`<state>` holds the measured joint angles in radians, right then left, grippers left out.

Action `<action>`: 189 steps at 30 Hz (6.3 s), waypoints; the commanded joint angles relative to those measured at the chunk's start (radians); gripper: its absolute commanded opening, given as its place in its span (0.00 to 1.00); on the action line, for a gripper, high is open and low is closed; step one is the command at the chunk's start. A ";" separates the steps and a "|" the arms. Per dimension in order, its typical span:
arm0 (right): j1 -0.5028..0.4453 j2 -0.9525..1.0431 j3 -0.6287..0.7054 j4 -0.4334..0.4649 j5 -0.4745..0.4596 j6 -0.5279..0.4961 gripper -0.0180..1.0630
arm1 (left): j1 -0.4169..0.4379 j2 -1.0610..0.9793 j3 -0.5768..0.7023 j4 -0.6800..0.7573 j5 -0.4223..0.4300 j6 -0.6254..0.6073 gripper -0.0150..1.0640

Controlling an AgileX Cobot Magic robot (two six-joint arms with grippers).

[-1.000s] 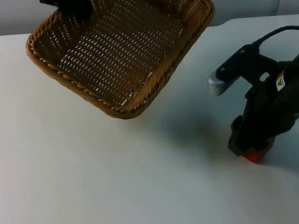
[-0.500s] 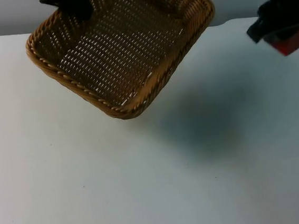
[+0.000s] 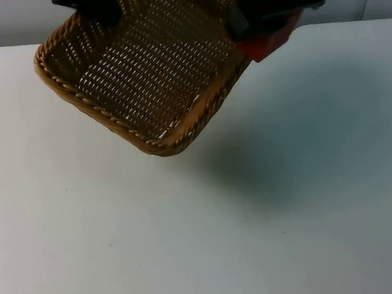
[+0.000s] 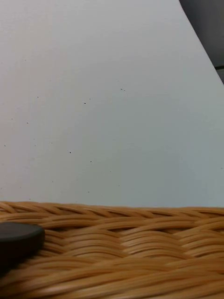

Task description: Pick up the basket with the left hand and place the cube into the basket with the right hand.

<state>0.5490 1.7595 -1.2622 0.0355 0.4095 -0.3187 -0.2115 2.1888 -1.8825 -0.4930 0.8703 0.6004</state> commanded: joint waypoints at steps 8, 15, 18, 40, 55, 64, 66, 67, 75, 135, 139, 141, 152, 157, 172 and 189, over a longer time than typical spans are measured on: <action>0.064 0.109 -0.020 0.049 -0.147 -0.084 0.01 | -0.002 -0.017 -0.006 -0.028 -0.014 -0.006 0.01; 0.103 0.201 -0.118 0.049 -0.155 -0.103 0.01 | -0.002 -0.017 -0.006 -0.028 -0.014 -0.006 0.01; 0.116 0.221 -0.142 0.049 -0.157 -0.103 0.01 | -0.002 -0.017 -0.006 -0.028 -0.014 -0.006 0.01; 0.134 0.313 -0.151 0.043 -0.226 -0.103 0.02 | -0.002 -0.017 -0.006 -0.025 -0.014 -0.006 0.01; 0.134 0.310 -0.179 0.018 -0.225 -0.138 0.94 | -0.002 -0.017 -0.006 -0.025 -0.014 -0.006 0.01; 0.134 0.230 -0.282 -0.081 -0.076 -0.134 0.80 | -0.002 -0.017 -0.006 -0.027 -0.014 -0.006 0.01; 0.134 0.193 -0.282 -0.118 -0.029 -0.113 0.58 | -0.002 -0.017 -0.006 -0.027 -0.014 -0.006 0.01; 0.134 0.193 -0.282 -0.118 -0.029 -0.113 0.58 | -0.002 -0.017 -0.006 -0.027 -0.014 -0.006 0.01; 0.063 0.075 -0.247 -0.308 0.213 0.115 0.01 | -0.002 -0.017 -0.006 -0.027 -0.014 -0.006 0.01; -0.507 -1.277 0.531 -0.294 0.535 0.450 0.01 | -0.002 -0.017 -0.006 -0.027 -0.014 -0.006 0.01; -0.507 -1.277 0.531 -0.294 0.551 0.450 0.01 | -0.002 -0.017 -0.006 -0.047 -0.012 -0.006 0.01; -0.507 -1.277 0.531 -0.294 0.553 0.450 0.01 | -0.002 -0.017 -0.006 -0.057 -0.006 -0.010 0.01; -0.507 -1.277 0.531 -0.292 0.551 0.479 0.01 | -0.018 0.074 0.000 -0.206 0.156 -0.047 0.01; -0.507 -1.277 0.531 -0.292 0.551 0.479 0.01 | -0.020 0.145 0.000 -0.179 0.184 -0.047 0.01; -0.507 -1.277 0.531 -0.292 0.549 0.479 0.01 | -0.020 0.203 0.000 -0.083 0.157 -0.002 0.77; -0.507 -1.275 0.531 -0.304 0.489 0.431 0.01 | -0.020 0.125 -0.573 0.178 0.260 -0.160 0.09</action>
<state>0.0474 0.4861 -0.7375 -0.2590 0.9119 0.1453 -0.2248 2.3751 -2.3594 -0.3191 1.0351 0.4792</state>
